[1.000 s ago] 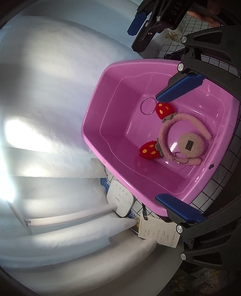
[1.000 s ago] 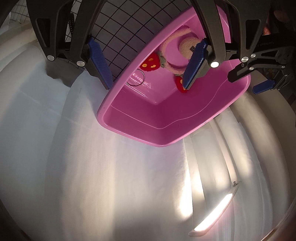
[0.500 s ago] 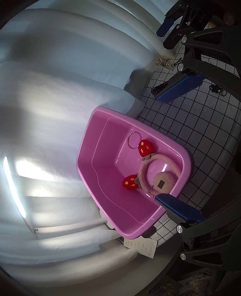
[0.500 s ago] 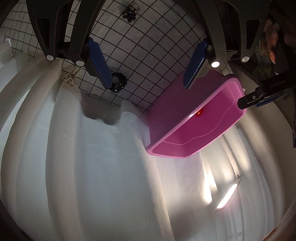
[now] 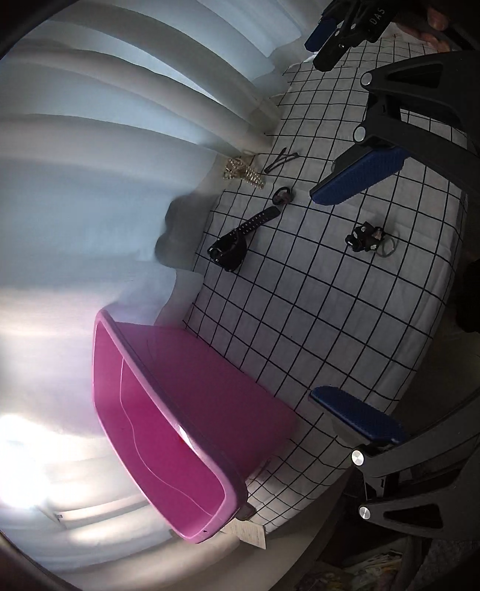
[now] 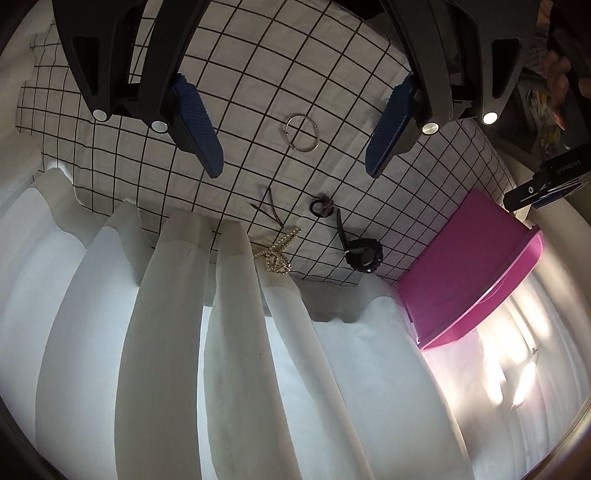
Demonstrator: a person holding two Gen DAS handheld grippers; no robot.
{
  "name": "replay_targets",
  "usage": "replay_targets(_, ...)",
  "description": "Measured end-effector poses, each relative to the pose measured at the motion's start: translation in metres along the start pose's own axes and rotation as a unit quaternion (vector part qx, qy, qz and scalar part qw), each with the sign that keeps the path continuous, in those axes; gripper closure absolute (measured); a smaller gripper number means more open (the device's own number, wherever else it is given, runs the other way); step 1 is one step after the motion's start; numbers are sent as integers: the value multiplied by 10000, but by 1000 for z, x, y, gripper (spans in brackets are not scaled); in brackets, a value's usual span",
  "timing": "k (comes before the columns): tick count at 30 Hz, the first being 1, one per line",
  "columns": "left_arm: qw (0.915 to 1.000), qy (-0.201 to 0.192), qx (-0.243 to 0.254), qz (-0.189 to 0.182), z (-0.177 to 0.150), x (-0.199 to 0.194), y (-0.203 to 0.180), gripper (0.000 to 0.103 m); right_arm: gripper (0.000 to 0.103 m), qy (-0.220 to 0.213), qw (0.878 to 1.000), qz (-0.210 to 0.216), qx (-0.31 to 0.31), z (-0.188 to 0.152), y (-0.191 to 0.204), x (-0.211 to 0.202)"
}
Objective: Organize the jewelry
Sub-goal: 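Move both tools back over the table toward the remaining jewelry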
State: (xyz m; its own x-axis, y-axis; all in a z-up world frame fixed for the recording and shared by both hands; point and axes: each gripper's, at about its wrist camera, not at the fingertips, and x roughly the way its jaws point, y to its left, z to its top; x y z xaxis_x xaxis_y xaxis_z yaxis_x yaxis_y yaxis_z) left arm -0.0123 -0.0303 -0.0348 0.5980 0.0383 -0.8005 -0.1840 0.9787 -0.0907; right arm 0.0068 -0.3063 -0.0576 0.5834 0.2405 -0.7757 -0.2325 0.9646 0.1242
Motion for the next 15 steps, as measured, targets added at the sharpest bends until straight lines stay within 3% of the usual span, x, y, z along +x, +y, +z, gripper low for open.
replay_targets(4, 9996, 159, 206, -121, -19, 21, -14, 6, 27, -25, 9996, -262, 45, -18, -5, 5)
replay_targets(8, 9991, 381, 122, -163, -41, 40, -22, 6, 27, 64, 9998, -197, -5, -33, -7, 21)
replay_targets(15, 9981, 606, -117, 42, -78, 64, -37, 6, 27, 303, 9988, 264, -297, -56, -6, 53)
